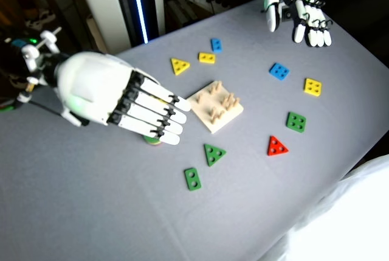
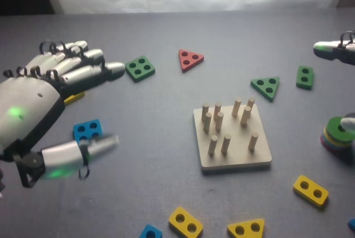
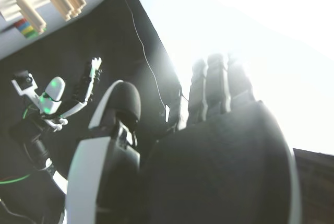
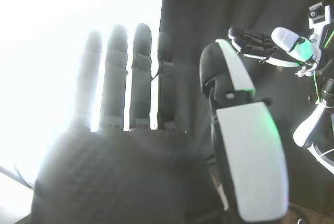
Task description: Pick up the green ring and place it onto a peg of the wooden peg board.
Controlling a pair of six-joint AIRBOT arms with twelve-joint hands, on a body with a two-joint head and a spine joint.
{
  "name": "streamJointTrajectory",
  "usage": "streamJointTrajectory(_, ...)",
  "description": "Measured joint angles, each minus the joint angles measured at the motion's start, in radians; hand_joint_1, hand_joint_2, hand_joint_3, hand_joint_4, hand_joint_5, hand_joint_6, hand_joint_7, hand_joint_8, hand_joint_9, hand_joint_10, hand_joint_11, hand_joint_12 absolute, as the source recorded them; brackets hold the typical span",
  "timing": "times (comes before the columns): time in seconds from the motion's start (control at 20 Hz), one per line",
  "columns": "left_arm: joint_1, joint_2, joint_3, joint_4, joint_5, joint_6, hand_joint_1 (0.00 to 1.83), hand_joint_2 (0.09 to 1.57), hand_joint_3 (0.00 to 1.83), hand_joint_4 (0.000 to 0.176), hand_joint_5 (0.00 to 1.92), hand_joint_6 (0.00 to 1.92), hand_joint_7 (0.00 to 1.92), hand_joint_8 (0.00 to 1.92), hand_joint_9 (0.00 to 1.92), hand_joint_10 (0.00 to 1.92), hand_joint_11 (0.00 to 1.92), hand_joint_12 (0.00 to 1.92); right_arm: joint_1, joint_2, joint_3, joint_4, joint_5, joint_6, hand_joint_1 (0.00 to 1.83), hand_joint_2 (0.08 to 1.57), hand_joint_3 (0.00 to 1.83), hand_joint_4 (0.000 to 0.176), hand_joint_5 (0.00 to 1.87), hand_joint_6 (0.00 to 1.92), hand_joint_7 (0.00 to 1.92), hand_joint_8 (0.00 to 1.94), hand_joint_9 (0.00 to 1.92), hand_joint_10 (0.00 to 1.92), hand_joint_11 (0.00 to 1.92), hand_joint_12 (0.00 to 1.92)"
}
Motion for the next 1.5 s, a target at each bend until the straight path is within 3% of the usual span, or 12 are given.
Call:
streamJointTrajectory(0.3, 0.008, -0.008, 0.000, -0.013, 0.000, -0.016, 0.76, 1.03, 0.01, 0.090, 0.51, 0.01, 0.28, 0.00, 0.10, 0.01, 0.00, 0.05, 0.018, -0.009, 0.035, -0.045, -0.152, 0.000, 0.80, 1.02, 0.00, 0.077, 0.29, 0.00, 0.37, 0.00, 0.42, 0.00, 0.17, 0.68)
streamJointTrajectory(0.35, 0.008, -0.008, 0.000, -0.011, -0.001, -0.016, 0.77, 1.03, 0.00, 0.089, 0.52, 0.00, 0.29, 0.00, 0.11, 0.01, 0.00, 0.05, 0.019, -0.011, 0.042, -0.054, -0.177, 0.001, 0.80, 1.01, 0.00, 0.083, 0.28, 0.00, 0.41, 0.00, 0.49, 0.01, 0.20, 0.79)
streamJointTrajectory(0.4, 0.009, -0.008, 0.002, -0.010, -0.001, -0.021, 0.77, 1.03, 0.00, 0.090, 0.52, 0.00, 0.29, 0.00, 0.10, 0.00, 0.00, 0.06, 0.022, -0.014, 0.050, -0.061, -0.205, 0.001, 0.81, 1.00, 0.00, 0.108, 0.27, 0.00, 0.43, 0.00, 0.51, 0.00, 0.17, 1.01)
streamJointTrajectory(0.5, 0.014, -0.008, 0.004, -0.014, 0.000, -0.028, 0.73, 1.04, 0.01, 0.097, 0.50, 0.00, 0.28, 0.00, 0.10, 0.00, 0.00, 0.06, 0.024, -0.023, 0.063, -0.064, -0.248, 0.001, 0.82, 1.00, 0.00, 0.106, 0.27, 0.00, 0.41, 0.00, 0.48, 0.00, 0.12, 1.01)
streamJointTrajectory(0.55, 0.019, -0.009, 0.006, -0.011, -0.001, -0.032, 0.74, 1.04, 0.00, 0.091, 0.50, 0.00, 0.28, 0.00, 0.11, 0.01, 0.00, 0.06, 0.024, -0.027, 0.069, -0.071, -0.274, 0.001, 0.81, 1.00, 0.00, 0.120, 0.26, 0.00, 0.38, 0.00, 0.45, 0.00, 0.11, 1.01)
streamJointTrajectory(0.7, 0.019, -0.009, 0.006, -0.011, -0.001, -0.033, 0.78, 1.02, 0.00, 0.099, 0.51, 0.00, 0.30, 0.01, 0.11, 0.00, 0.00, 0.07, 0.055, -0.044, 0.089, -0.115, -0.348, 0.000, 0.87, 0.99, 0.00, 0.103, 0.27, 0.00, 0.36, 0.00, 0.40, 0.00, 0.05, 1.00)
streamJointTrajectory(0.8, 0.019, -0.009, 0.006, -0.011, -0.002, -0.037, 0.80, 1.01, 0.00, 0.118, 0.50, 0.00, 0.30, 0.01, 0.10, 0.00, 0.00, 0.07, 0.089, -0.053, 0.101, -0.141, -0.389, -0.006, 0.94, 0.98, 0.00, 0.079, 0.30, 0.00, 0.41, 0.00, 0.47, 0.01, 0.16, 0.97)
streamJointTrajectory(1.0, 0.025, -0.017, 0.009, -0.009, -0.002, -0.047, 0.83, 1.00, 0.00, 0.123, 0.51, 0.00, 0.32, 0.01, 0.09, 0.00, 0.00, 0.06, 0.145, -0.079, 0.126, -0.197, -0.484, -0.023, 1.00, 0.99, 0.00, 0.047, 0.39, 0.00, 0.50, 0.00, 0.58, 0.02, 0.26, 1.02)
streamJointTrajectory(1.15, 0.027, -0.017, 0.009, -0.009, -0.004, -0.051, 0.83, 1.00, 0.00, 0.127, 0.52, 0.00, 0.33, 0.01, 0.10, 0.00, 0.00, 0.07, 0.168, -0.092, 0.145, -0.221, -0.539, -0.037, 1.06, 1.00, 0.00, 0.042, 0.49, 0.00, 0.66, 0.01, 0.79, 0.04, 0.36, 1.17)
streamJointTrajectory(1.25, 0.034, -0.017, 0.009, -0.011, -0.007, -0.056, 0.82, 1.00, 0.00, 0.116, 0.53, 0.00, 0.34, 0.00, 0.11, 0.00, 0.00, 0.10, 0.168, -0.092, 0.153, -0.223, -0.560, -0.038, 1.18, 1.02, 0.00, 0.005, 0.61, 0.01, 0.74, 0.01, 0.84, 0.02, 0.37, 1.17)
streamJointTrajectory(1.3, 0.034, -0.017, 0.009, -0.012, -0.007, -0.058, 0.82, 1.00, 0.00, 0.102, 0.54, 0.01, 0.34, 0.00, 0.11, 0.00, 0.00, 0.11, 0.168, -0.092, 0.154, -0.224, -0.570, -0.038, 1.25, 1.03, 0.00, 0.000, 0.69, 0.00, 0.77, 0.00, 0.84, 0.01, 0.37, 1.19)
streamJointTrajectory(1.5, 0.044, -0.017, 0.010, -0.013, -0.009, -0.066, 0.80, 1.01, 0.00, 0.104, 0.53, 0.00, 0.34, 0.00, 0.12, 0.00, 0.00, 0.21, 0.168, -0.092, 0.155, -0.224, -0.571, -0.038, 1.25, 1.05, 0.00, 0.000, 0.75, 0.01, 0.82, 0.01, 0.90, 0.02, 0.32, 1.30)
